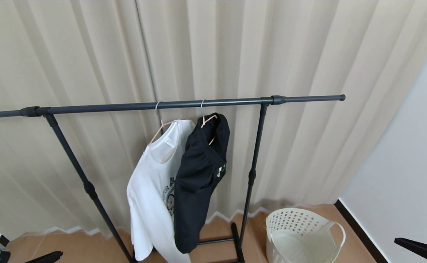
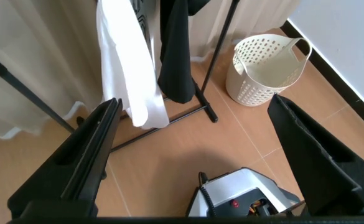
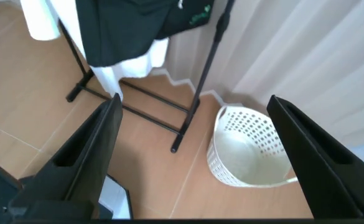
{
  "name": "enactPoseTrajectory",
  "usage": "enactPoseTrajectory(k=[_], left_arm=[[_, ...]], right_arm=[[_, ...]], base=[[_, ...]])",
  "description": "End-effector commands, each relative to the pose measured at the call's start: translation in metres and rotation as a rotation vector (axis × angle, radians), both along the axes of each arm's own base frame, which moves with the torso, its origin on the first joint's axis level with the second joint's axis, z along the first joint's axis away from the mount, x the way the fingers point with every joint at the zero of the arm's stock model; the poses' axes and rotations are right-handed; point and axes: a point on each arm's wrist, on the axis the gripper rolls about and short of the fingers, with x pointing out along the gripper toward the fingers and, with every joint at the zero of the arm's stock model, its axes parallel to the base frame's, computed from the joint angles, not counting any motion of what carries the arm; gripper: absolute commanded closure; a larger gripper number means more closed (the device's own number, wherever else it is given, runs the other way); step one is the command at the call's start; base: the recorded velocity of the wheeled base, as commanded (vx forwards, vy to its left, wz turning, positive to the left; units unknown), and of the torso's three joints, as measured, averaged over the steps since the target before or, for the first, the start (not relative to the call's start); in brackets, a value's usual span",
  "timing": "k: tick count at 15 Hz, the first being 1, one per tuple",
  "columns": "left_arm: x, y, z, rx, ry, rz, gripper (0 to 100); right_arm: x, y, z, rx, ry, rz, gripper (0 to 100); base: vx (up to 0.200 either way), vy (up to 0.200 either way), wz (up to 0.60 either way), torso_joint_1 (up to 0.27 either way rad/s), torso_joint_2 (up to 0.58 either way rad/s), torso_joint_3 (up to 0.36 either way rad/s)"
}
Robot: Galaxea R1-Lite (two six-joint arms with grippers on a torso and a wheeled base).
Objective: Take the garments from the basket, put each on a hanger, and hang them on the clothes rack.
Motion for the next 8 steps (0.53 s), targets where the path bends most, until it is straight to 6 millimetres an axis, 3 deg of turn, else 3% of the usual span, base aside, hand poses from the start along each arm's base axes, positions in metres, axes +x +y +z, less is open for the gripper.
enactPoseTrajectory(k=[1, 5, 8], left_arm=[[-0.012, 0.006, -0.001, -0.022, -0.046, 0.004, 0], [-0.041, 0.02, -0.018, 0.006, -0.035, -0.007, 0], [-0.053, 0.027, -0.024, 0.002, -0.068, 0.051, 0]], right_arm=[[-0.018, -0.005, -0.006, 0.007, -0.029, 0.0, 0], [-0.046, -0.013, -0.022, -0.012, -0.026, 0.006, 0], [-0.052, -0.015, -0.024, 0.004, -0.067, 0.0, 0]], base=[[0.0, 0.0, 0.0, 0.0, 0.0, 0.0], [0.0, 0.0, 0.0, 0.0, 0.0, 0.0], [0.0, 0.0, 0.0, 0.0, 0.0, 0.0]])
